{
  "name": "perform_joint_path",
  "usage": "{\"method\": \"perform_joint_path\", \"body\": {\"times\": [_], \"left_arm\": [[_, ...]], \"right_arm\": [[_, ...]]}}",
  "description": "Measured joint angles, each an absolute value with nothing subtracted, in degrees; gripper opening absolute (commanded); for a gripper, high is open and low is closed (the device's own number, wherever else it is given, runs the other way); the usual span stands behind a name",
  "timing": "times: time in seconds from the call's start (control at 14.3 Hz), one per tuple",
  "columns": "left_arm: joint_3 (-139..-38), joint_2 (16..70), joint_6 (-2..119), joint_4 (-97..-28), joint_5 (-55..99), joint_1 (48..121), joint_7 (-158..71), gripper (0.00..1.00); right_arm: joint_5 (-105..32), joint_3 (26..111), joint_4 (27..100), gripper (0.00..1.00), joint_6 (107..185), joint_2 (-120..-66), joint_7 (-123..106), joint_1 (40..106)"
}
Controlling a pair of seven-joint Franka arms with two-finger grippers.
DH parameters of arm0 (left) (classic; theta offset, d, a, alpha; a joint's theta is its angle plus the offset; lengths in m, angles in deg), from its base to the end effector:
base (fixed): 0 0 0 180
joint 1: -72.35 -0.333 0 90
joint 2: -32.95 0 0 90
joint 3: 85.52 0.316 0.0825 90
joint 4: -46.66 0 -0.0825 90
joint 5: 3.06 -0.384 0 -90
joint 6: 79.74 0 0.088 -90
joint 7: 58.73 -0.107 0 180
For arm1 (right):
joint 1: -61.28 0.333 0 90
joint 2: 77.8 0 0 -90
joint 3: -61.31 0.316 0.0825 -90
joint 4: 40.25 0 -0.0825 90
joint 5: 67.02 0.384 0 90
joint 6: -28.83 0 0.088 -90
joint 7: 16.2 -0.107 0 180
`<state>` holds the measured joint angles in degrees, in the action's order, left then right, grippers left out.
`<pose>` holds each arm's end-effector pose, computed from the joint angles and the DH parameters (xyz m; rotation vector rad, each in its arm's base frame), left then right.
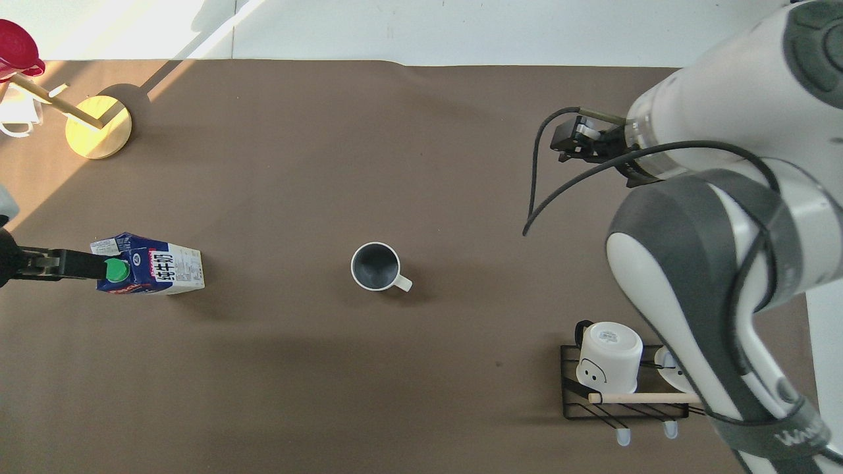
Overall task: Place cup and milk on table
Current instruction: 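Withdraw the right gripper while the left gripper reaches the milk carton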
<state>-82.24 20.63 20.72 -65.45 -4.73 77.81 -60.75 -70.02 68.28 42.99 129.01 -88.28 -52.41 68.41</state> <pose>0.4948 -0.0140 0.5692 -3.1226 0.1245 -0.0178 0.6102 0.1413 0.5905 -3.0582 0.5927 -0.1809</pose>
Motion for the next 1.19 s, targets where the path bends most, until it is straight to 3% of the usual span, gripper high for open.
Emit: {"method": "perform_joint_path", "body": {"times": [0.35, 0.77, 0.84, 1.19], "left_arm": [[-82.18, 20.36, 35.11, -76.21, -4.75, 77.11, -64.27, 1.00], [-82.18, 20.13, 42.19, -81.92, -4.76, 77.10, -64.86, 0.99], [-82.17, 20.12, 42.31, -82.12, -4.76, 77.10, -64.89, 0.85], [-82.15, 20.12, 42.38, -82.18, -4.93, 76.21, -67.01, 0.44]], "right_arm": [[-69.77, 68.29, 43.11, 1.00, 119.72, -82.35, -42.41, 59.96], [-69.72, 68.71, 42.94, 1.00, 111.31, -77.86, -38.76, 59.45], [-69.72, 68.71, 42.77, 1.00, 110.79, -77.83, -37.98, 59.45], [-69.64, 68.76, 42.60, 1.00, 110.70, -77.85, -35.65, 59.45]]}}
